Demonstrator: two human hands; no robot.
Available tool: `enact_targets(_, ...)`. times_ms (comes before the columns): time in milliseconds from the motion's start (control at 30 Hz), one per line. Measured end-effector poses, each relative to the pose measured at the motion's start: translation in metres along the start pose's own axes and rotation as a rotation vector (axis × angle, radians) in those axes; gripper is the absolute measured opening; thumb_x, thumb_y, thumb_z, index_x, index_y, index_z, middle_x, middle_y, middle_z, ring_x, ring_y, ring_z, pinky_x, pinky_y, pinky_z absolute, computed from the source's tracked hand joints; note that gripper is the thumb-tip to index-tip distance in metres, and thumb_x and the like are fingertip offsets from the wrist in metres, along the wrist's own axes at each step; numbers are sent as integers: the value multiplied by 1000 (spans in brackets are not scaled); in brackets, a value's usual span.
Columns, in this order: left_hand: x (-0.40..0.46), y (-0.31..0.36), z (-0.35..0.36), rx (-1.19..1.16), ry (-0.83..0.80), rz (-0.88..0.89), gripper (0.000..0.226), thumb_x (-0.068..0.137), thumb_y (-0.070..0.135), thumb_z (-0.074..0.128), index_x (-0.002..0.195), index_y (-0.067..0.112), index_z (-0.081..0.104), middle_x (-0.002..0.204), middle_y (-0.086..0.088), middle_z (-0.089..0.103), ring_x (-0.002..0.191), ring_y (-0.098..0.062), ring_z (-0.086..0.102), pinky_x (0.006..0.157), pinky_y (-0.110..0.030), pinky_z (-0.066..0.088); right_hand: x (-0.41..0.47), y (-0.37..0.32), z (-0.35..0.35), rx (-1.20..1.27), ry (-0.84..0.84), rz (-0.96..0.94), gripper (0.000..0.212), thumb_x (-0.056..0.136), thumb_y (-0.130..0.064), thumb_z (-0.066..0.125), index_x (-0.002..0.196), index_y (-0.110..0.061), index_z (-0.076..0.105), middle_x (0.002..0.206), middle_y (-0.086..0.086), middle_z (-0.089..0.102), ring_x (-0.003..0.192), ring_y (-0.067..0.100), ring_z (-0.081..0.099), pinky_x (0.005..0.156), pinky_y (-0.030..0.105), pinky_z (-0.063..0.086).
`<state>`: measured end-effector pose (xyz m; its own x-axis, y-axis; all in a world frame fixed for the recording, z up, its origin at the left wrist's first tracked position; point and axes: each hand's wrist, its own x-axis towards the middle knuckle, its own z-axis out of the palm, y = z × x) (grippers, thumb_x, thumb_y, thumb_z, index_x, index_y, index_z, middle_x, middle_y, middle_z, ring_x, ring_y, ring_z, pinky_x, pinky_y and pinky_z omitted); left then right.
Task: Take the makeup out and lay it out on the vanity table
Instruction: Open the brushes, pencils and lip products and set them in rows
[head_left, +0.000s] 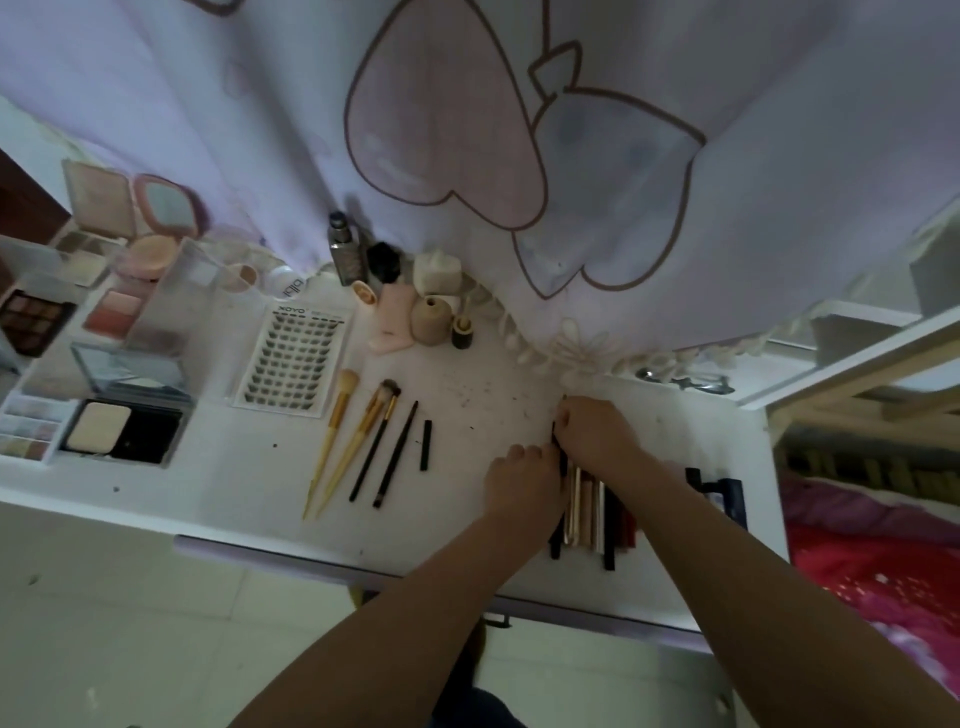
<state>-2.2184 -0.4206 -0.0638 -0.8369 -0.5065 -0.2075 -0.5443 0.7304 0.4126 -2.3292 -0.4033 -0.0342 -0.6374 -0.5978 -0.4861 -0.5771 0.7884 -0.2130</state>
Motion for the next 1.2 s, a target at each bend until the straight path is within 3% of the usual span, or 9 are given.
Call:
enact_targets(200, 2, -5, 9, 83, 9, -64, 22, 99, 27, 36, 105, 12, 51, 107, -6, 60, 100, -22, 53, 72, -29, 31, -1, -1, 7, -21, 21, -26, 21, 94, -18, 42, 95, -7, 59, 94, 9, 62, 86, 24, 58, 67, 27, 39)
enact_targets(300, 2, -9, 5, 96, -6, -87, 25, 99, 30, 37, 107, 12, 52, 109, -6, 59, 100, -22, 54, 76, -30, 36, 0, -6, 8, -46, 1, -42, 23, 95, -19, 43, 95, -4, 60, 101, 12, 63, 92, 26, 60, 67, 27, 39)
enact_targets(433, 1, -15, -2, 82, -21, -107, 26, 97, 30, 39, 101, 11, 56, 104, -7, 62, 94, -22, 58, 68, -28, 32, 5, -11, 11, 10, -13, -58, 32, 94, -30, 47, 91, -1, 61, 95, 14, 62, 93, 29, 60, 68, 27, 39)
enact_targets(567, -13, -34, -30, 67, 11, -15, 19, 94, 24, 40, 98, 9, 52, 97, -8, 61, 86, -22, 56, 49, -25, 24, 1, -13, -3, 356, -139, -10, 42, 94, -31, 53, 57, -12, 45, 59, 3, 47, 54, 12, 46, 47, 20, 35)
enact_targets(667, -24, -52, -59, 144, 84, 74, 19, 97, 27, 37, 101, 12, 48, 92, -6, 62, 79, -23, 57, 55, -29, 33, -17, -20, -27, 671, -309, 33, 32, 93, -22, 57, 65, -6, 58, 59, 5, 57, 41, 8, 45, 37, 15, 34)
enact_targets(767, -29, -63, -85, 249, 122, 148, 26, 100, 32, 31, 107, 15, 49, 92, -5, 62, 79, -24, 58, 59, -30, 33, -33, -28, -44, 816, -414, -5, 24, 94, -18, 56, 75, -5, 59, 66, 6, 60, 45, 7, 47, 39, 15, 36)
enact_targets(867, -32, -75, -102, 284, 121, 285, 30, 101, 33, 31, 106, 17, 56, 89, -3, 63, 81, -24, 58, 64, -30, 30, -46, -30, -57, 699, -484, -149, 23, 95, -21, 55, 84, -3, 65, 63, 2, 60, 46, 7, 45, 42, 15, 36)
enact_targets(1033, -40, -96, -109, 393, 299, 565, 29, 90, 30, 37, 76, 19, 60, 59, 4, 58, 53, -17, 52, 52, -27, 43, -66, -32, -65, 409, -448, -491, 24, 98, -22, 48, 97, -12, 70, 62, -5, 61, 44, 0, 48, 48, 14, 40)
enact_targets(1200, -38, -98, -122, 373, 292, 604, 28, 92, 30, 39, 81, 18, 61, 59, 3, 58, 53, -18, 52, 53, -26, 42, -66, -31, -61, 425, -381, -536, 24, 98, -20, 48, 94, -16, 71, 61, -5, 60, 46, 1, 48, 50, 13, 41)
